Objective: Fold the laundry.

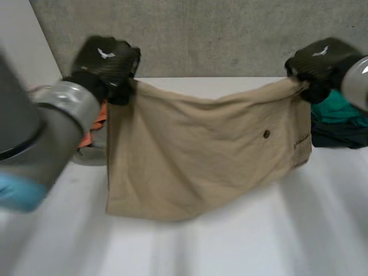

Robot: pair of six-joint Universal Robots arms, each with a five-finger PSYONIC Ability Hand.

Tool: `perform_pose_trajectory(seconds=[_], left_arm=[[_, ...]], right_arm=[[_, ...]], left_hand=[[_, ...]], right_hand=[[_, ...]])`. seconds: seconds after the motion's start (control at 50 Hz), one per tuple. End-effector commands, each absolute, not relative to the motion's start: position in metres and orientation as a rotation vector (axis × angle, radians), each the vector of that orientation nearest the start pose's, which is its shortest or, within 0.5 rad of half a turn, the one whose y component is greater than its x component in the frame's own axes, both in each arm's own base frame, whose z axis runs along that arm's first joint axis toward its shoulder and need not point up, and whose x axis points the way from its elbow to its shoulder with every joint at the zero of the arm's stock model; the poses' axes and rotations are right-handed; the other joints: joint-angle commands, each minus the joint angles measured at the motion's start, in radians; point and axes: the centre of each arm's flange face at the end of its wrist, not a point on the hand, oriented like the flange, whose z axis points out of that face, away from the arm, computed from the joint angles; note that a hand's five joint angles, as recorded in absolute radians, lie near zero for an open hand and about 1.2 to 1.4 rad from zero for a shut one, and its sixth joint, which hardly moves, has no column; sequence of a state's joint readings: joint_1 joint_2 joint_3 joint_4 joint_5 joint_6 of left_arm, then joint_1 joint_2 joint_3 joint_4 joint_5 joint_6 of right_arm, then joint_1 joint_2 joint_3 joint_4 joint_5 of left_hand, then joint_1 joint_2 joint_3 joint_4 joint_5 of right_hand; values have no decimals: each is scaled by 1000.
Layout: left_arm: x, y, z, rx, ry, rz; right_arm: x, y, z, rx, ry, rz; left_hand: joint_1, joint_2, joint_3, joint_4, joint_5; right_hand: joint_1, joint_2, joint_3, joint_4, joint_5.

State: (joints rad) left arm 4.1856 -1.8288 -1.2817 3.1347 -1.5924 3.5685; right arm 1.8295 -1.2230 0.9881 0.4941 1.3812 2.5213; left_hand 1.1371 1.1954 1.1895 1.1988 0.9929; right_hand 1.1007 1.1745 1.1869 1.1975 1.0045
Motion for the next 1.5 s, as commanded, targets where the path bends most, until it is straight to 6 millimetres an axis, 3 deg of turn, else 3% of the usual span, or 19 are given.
perform_pose_trajectory(seconds=[0.02,0.06,0.12,0.2,0.26,0.32,0.46,0.6,0.62,0.7,0.76,0.82,1.0,1.08,1.16,1.24,1.3,1.4,1.5], left_arm=[[-322,-333,319,929,1781,-2389],[-321,-346,340,862,1649,-2474],[-322,-355,407,615,1209,-2761],[-321,-341,451,443,882,-2927],[-317,-334,459,427,852,-2942],[-318,-331,447,478,928,-2916],[-321,-333,369,665,1262,-2755],[-316,-313,272,869,1609,-2519],[-316,-304,251,919,1680,-2463],[-313,-277,205,1045,1838,-2320],[-305,-252,179,1143,1950,-2183],[-292,-221,185,1209,2021,-2096],[-255,-139,222,1377,2220,-1807],[-233,-101,231,1492,2350,-1538],[-221,-66,234,1642,2428,-1290],[-234,-77,237,1632,2380,-1412],[-258,-107,231,1590,2296,-1591],[-309,-185,231,1409,2095,-1975],[-340,-259,218,1298,1908,-2127]], right_arm=[[253,-362,318,-999,2078,-2310],[257,-374,333,-893,1930,-2474],[261,-390,380,-608,1502,-2833],[266,-388,410,-479,1256,-2974],[270,-388,413,-483,1232,-2974],[272,-392,399,-519,1313,-2928],[277,-395,358,-644,1484,-2797],[284,-394,262,-902,1734,-2475],[285,-390,237,-955,1797,-2385],[280,-375,184,-1101,1978,-2198],[272,-353,161,-1244,2103,-2048],[264,-330,159,-1338,2168,-1942],[215,-251,211,-1543,2365,-1655],[193,-199,226,-1696,2441,-1386],[183,-180,227,-1788,2456,-1232],[185,-181,226,-1787,2413,-1264],[188,-192,228,-1738,2399,-1360],[198,-254,201,-1465,2466,-1491],[200,-293,196,-1310,2525,-1632]], left_hand=[[259,201,207,197,229],[259,201,207,197,229],[259,201,207,197,229],[259,201,207,197,229],[259,201,207,197,229],[259,201,207,197,229],[259,201,207,197,229],[259,201,207,197,229],[259,201,207,197,229],[259,201,207,197,229],[259,201,207,197,229],[259,201,207,197,229],[259,201,207,197,229],[259,201,207,197,229],[259,201,207,197,229],[259,201,207,197,229],[259,201,207,197,229],[259,201,207,197,229],[259,201,207,197,229]], right_hand=[[296,222,209,199,217],[296,222,209,199,217],[296,222,209,199,217],[296,222,209,199,217],[296,222,209,199,217],[296,222,209,199,217],[296,222,209,199,217],[296,222,209,199,217],[296,222,209,199,217],[296,222,209,199,217],[296,222,209,199,217],[296,222,209,199,217],[296,222,209,199,217],[296,222,209,199,217],[296,222,209,199,217],[296,222,209,199,217],[296,222,209,199,217],[296,222,209,199,217],[296,222,209,199,217]])
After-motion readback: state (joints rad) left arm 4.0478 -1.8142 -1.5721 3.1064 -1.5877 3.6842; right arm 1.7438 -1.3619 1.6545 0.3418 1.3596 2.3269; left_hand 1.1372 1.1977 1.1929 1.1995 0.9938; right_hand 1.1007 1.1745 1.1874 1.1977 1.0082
